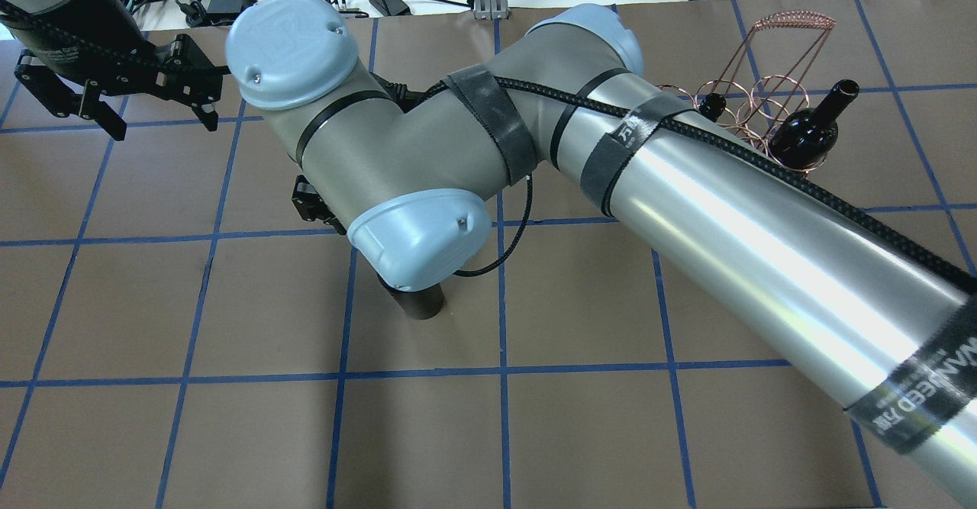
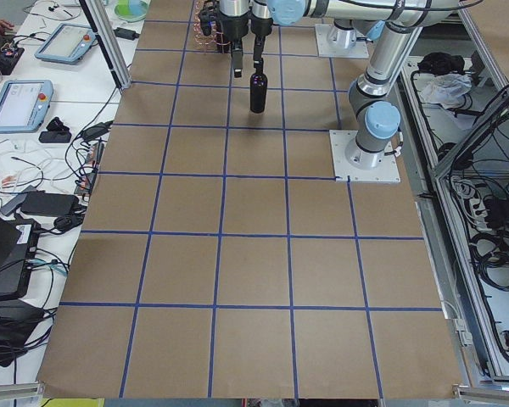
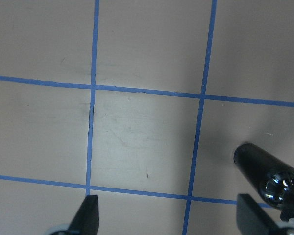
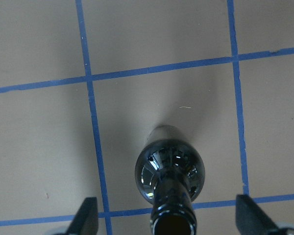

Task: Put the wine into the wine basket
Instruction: 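Open the left gripper and withdraw it while the right gripper holds the bottle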

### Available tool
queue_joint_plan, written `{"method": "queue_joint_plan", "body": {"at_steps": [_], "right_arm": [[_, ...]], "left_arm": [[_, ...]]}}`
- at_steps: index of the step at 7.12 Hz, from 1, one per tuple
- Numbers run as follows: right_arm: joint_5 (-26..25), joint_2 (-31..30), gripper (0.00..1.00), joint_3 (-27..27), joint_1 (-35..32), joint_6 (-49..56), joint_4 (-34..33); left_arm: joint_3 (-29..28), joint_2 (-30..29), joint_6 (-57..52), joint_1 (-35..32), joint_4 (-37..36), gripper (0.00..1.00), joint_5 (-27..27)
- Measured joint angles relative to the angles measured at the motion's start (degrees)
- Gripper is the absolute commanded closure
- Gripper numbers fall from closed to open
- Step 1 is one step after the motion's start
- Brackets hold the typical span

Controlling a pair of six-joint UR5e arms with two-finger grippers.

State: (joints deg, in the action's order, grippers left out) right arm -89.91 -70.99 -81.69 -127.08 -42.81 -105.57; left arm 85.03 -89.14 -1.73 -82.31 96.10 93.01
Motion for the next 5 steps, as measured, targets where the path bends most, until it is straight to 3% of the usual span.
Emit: {"method": "queue_joint_plan", "body": {"at_steps": [3,5], "right_arm": [[0.0,0.7,0.09,-0.9,0.5,2.5,0.3],[0.1,1.5,0.37,-1.1,0.6,2.7,0.2]], "left_arm": [[0.4,0.5,0.0,0.1,0.2,0.00,0.1],[0.5,0.5,0.0,0.0,0.2,0.00,0.6]]}}
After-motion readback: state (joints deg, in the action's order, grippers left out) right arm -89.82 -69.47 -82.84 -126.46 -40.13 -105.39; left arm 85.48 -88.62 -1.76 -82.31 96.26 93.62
